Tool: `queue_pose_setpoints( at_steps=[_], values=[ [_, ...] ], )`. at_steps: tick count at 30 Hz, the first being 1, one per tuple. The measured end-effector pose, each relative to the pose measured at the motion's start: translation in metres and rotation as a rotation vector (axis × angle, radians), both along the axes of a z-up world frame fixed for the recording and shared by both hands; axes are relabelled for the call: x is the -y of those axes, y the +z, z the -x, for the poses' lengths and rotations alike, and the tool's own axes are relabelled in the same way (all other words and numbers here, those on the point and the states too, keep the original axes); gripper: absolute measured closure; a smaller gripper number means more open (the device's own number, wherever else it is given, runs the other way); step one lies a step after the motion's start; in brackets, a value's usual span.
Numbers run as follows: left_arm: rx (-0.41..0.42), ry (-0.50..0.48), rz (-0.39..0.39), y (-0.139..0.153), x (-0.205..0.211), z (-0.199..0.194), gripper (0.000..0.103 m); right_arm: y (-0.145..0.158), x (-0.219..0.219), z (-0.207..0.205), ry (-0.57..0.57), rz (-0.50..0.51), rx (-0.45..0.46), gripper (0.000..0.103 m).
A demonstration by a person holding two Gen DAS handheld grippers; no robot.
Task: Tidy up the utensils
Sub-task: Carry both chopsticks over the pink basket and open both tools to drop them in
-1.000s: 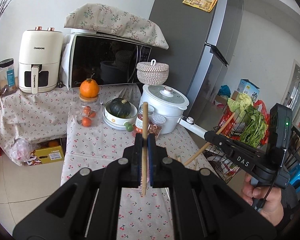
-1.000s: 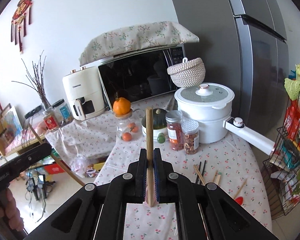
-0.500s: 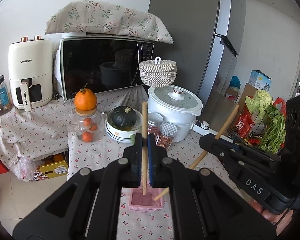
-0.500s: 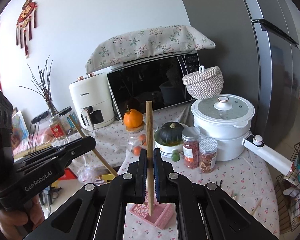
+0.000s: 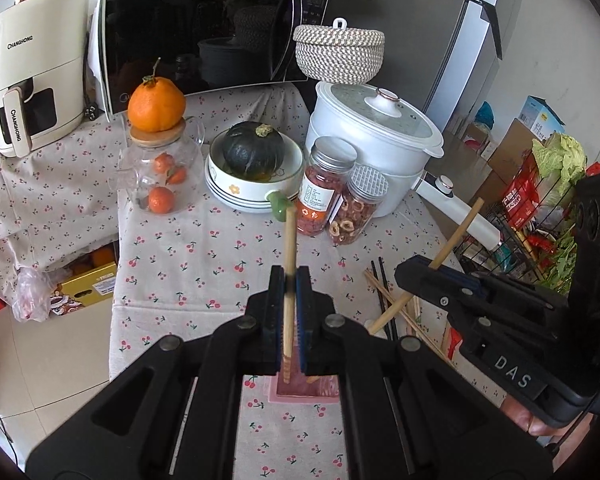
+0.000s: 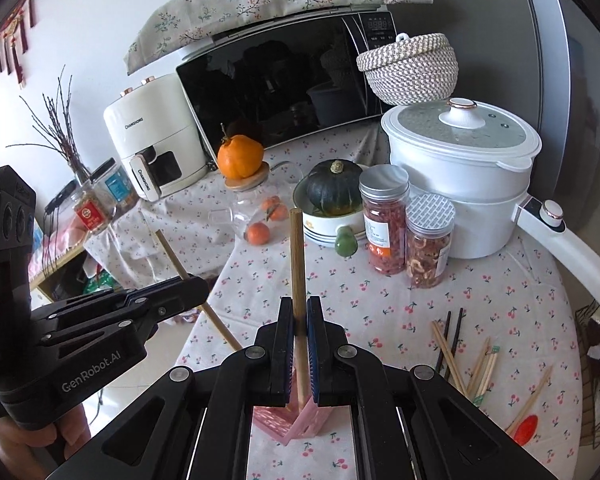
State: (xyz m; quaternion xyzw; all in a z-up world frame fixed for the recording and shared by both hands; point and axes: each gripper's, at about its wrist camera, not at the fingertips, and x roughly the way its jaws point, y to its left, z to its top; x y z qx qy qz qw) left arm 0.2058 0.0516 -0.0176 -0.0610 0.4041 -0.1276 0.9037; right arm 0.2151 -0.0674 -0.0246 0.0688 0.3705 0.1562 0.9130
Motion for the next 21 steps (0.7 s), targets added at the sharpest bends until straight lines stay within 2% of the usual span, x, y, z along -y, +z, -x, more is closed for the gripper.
queue_pose_setpoints(
  at_steps=[5,8,10,14,16,21],
  values=[
    [0.002,0.003,0.012,-0.001,-0.002,-0.003,0.095,-0.003,0.006,-0.004,-0.013,-0.013,-0.006,0.096],
    [0.011,0.005,0.009,0.000,-0.001,-0.001,0.075,0.002,0.010,-0.003,-0.020,-0.034,-0.002,0.095],
    [0.019,0.017,0.017,0.003,-0.002,0.002,0.060,0.007,0.015,0.000,-0.025,-0.051,0.007,0.088],
    [0.027,0.034,0.020,0.009,-0.005,0.008,0.051,0.025,0.024,0.011,-0.035,-0.093,0.040,0.083],
    [0.033,0.045,0.011,0.013,-0.007,0.013,0.040,0.035,0.029,0.019,-0.041,-0.114,0.061,0.073],
    [0.032,0.092,0.009,0.022,-0.014,0.029,0.022,0.052,0.043,0.043,-0.049,-0.151,0.089,0.056]
  ],
)
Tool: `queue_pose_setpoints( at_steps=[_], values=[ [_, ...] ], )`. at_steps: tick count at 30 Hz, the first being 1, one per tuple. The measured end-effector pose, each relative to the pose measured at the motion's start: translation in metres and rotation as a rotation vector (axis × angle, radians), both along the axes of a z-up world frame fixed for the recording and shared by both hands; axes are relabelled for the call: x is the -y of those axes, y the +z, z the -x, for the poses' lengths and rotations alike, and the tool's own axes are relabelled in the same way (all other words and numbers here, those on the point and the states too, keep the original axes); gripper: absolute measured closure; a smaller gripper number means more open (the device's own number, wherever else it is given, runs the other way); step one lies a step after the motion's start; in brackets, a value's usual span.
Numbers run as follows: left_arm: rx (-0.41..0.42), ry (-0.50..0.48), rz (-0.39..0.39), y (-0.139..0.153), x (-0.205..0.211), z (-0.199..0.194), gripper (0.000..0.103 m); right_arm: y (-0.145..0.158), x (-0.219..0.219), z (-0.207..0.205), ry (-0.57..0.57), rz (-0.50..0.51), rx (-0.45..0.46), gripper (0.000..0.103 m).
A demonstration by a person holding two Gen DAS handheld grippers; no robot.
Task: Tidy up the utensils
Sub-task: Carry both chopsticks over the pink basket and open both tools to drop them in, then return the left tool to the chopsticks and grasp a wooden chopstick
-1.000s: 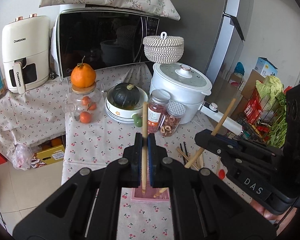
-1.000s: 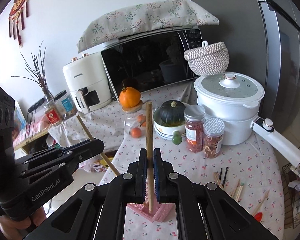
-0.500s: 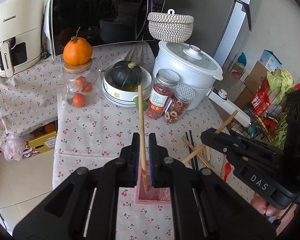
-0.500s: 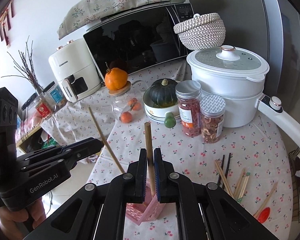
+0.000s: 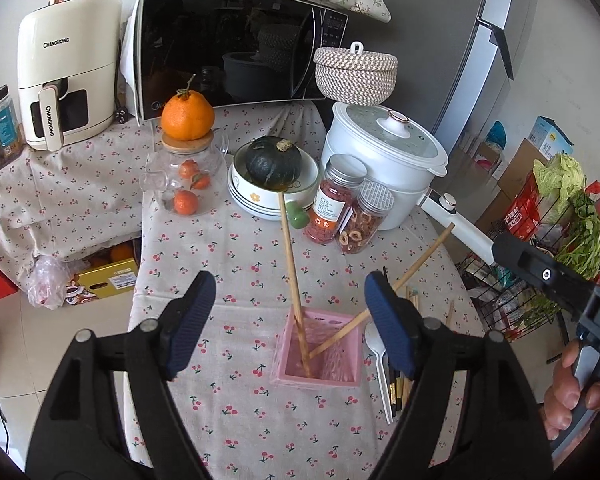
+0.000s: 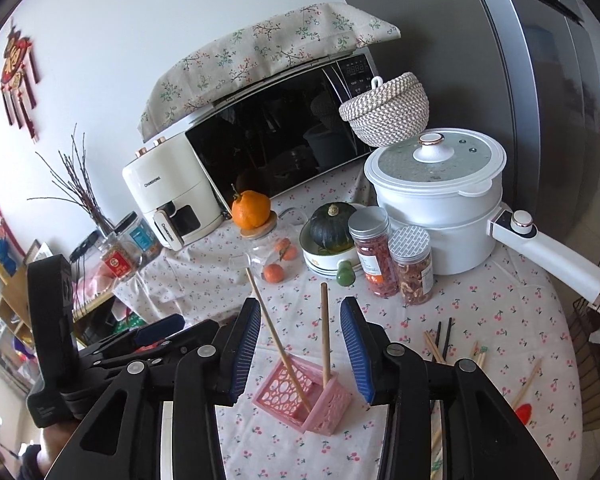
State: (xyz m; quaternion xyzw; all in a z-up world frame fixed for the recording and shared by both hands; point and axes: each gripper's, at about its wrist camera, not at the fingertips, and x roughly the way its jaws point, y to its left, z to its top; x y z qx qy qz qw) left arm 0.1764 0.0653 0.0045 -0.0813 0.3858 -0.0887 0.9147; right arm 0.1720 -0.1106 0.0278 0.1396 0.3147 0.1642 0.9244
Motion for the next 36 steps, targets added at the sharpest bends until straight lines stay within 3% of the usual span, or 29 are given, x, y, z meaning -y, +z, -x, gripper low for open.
queue_pose_setpoints(
  at_steps=[6,11,15,24,28,36],
  values=[
    [-0.023,0.016,-0.009,0.006,0.006,0.023,0.009,0.003,0.028,0.029,-0.042,-0.024,-0.004,0.026],
    [-0.043,-0.005,-0.056,0.005,0.027,0.042,0.004,-0.002,0.056,0.047,-0.121,0.003,-0.030,0.015],
    [-0.051,-0.034,-0.097,0.002,0.051,0.053,0.001,-0.008,0.079,0.059,-0.183,0.054,-0.056,0.000],
    [-0.059,-0.097,-0.142,-0.005,0.112,0.065,0.001,-0.016,0.135,0.082,-0.306,0.190,-0.058,0.000],
    [-0.099,-0.140,-0.143,-0.016,0.141,0.058,0.001,-0.026,0.158,0.082,-0.338,0.246,-0.088,0.000],
    [-0.148,-0.154,-0.192,-0.051,0.195,0.037,0.001,-0.044,0.192,0.077,-0.357,0.250,-0.150,0.000]
  ],
)
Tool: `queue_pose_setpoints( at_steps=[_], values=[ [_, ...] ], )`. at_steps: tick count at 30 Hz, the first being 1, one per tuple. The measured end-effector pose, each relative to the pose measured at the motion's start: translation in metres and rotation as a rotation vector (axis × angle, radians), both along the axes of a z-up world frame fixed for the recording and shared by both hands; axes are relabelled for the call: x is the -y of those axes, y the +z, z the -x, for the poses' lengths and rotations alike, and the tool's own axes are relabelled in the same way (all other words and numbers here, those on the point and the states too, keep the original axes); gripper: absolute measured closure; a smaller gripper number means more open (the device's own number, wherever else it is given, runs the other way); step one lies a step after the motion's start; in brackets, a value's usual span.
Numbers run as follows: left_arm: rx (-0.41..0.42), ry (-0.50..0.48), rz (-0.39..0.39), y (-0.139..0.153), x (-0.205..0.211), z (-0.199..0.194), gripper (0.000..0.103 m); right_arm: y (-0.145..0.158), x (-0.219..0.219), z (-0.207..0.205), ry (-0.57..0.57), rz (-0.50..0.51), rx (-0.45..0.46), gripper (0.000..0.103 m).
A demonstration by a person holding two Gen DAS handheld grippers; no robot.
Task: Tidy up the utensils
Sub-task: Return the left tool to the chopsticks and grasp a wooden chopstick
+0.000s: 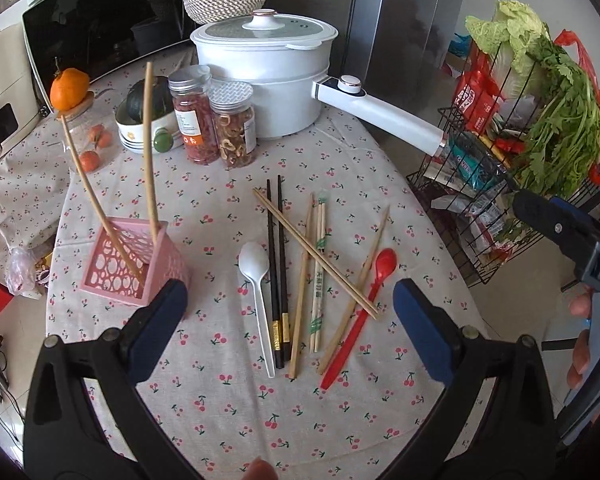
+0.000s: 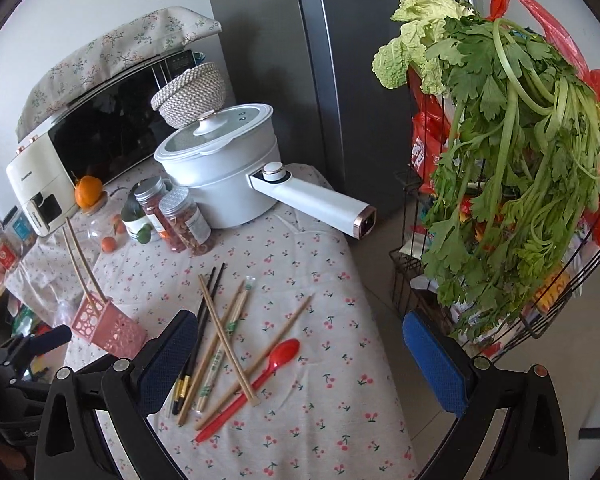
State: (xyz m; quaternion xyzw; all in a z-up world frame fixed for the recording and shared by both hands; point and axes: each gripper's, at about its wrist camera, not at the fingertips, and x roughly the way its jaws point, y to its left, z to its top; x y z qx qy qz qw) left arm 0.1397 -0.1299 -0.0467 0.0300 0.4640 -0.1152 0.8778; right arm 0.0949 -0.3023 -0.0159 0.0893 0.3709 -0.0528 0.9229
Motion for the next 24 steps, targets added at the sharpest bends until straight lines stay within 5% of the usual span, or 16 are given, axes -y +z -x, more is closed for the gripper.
queue_pose_setpoints(
  at_steps=[5,8,13,17,19,24],
  values=[
    [-0.010,0.010,-0.094,-0.031,0.027,-0.030,0.001,-0.015,0.010,-0.008,-0.004,0.027,-0.042,0.000],
    [-0.025,0.029,-0.079,-0.049,0.034,-0.052,0.003,-0.029,0.014,-0.017,-0.003,0.035,-0.087,0.000],
    [-0.093,0.091,-0.055,-0.082,0.041,-0.089,0.039,-0.055,0.019,-0.031,0.001,0.046,-0.158,0.000],
    [-0.150,0.137,-0.030,-0.105,0.039,-0.110,0.048,-0.075,0.025,-0.039,-0.007,0.025,-0.206,0.000],
    [-0.171,0.141,-0.023,-0.113,0.040,-0.117,0.061,-0.083,0.028,-0.044,-0.011,0.022,-0.224,0.000],
    [-0.164,0.142,-0.006,-0.116,0.041,-0.124,0.067,-0.098,0.036,-0.054,-0.040,-0.027,-0.251,0.000]
  ],
)
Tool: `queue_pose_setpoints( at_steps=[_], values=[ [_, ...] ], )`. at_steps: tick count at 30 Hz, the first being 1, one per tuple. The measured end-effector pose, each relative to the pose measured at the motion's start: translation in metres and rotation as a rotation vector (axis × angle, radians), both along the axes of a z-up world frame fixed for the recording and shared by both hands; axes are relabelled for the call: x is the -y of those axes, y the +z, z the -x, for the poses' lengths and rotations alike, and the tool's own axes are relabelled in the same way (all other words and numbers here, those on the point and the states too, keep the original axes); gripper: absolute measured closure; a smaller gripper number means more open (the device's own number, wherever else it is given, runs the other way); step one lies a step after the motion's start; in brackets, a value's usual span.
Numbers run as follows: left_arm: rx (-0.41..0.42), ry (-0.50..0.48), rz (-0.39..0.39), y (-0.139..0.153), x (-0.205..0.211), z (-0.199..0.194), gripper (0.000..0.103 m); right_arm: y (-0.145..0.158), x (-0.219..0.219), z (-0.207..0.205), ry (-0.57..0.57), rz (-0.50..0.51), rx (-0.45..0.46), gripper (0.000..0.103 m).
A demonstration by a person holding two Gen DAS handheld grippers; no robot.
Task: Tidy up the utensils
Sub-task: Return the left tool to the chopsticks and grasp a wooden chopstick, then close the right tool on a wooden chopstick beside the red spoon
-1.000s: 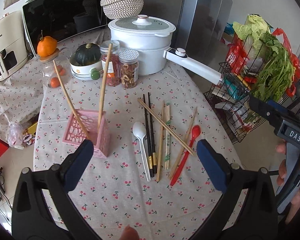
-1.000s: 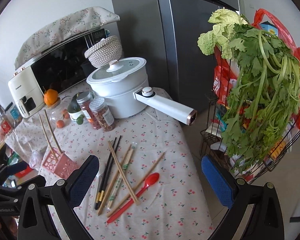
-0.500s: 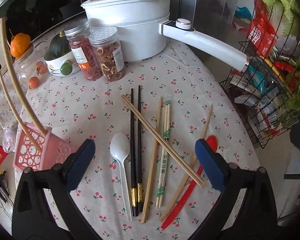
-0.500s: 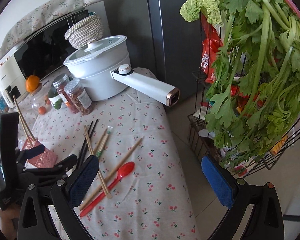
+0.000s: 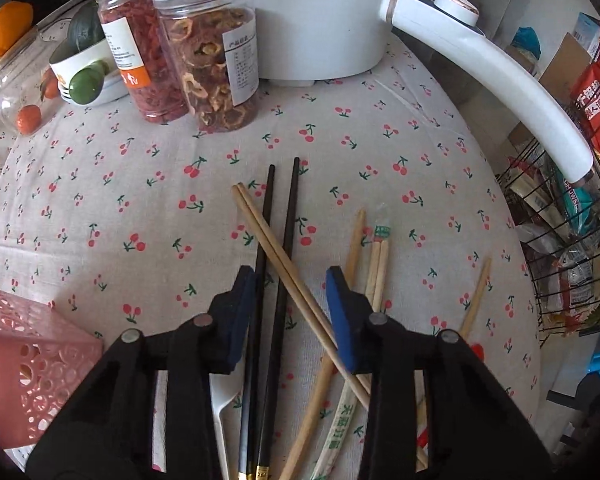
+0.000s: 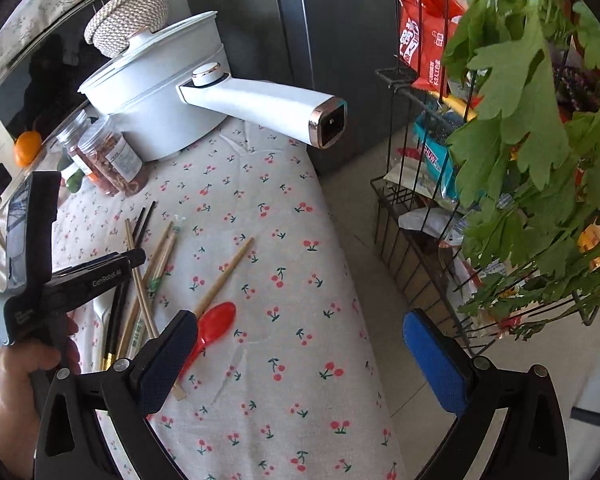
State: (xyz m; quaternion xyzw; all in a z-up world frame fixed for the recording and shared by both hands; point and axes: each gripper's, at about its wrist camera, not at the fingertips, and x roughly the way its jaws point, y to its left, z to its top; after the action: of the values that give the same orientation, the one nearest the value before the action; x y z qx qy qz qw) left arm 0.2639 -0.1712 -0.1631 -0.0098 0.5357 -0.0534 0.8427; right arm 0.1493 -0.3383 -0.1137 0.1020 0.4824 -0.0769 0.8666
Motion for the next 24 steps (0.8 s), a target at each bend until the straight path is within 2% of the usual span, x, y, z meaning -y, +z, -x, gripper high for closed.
queue_pose_setpoints(
  at_steps=[2,3,7,16,20,24],
  values=[
    [-0.003,0.006,0.001,0.000,-0.001,-0.002,0.076,-0.004,0.002,-0.003,-0.012,-0.030,-0.003,0.000],
    [-0.005,0.009,0.003,-0.001,0.000,-0.006,0.086,-0.006,0.003,-0.005,-0.016,-0.040,-0.005,0.000],
    [-0.015,-0.015,0.004,-0.001,0.000,-0.009,0.093,-0.010,0.002,-0.011,-0.027,-0.050,-0.013,0.000],
    [0.004,-0.088,0.081,0.020,-0.007,0.017,0.094,-0.019,0.000,-0.022,-0.038,-0.083,-0.043,0.000],
    [0.044,-0.153,0.102,0.040,-0.007,0.044,0.094,-0.026,0.006,-0.028,-0.071,-0.171,-0.057,0.000],
    [0.100,-0.218,0.078,0.055,-0.015,0.068,0.094,-0.035,0.004,-0.038,-0.093,-0.260,-0.055,0.000]
  ],
)
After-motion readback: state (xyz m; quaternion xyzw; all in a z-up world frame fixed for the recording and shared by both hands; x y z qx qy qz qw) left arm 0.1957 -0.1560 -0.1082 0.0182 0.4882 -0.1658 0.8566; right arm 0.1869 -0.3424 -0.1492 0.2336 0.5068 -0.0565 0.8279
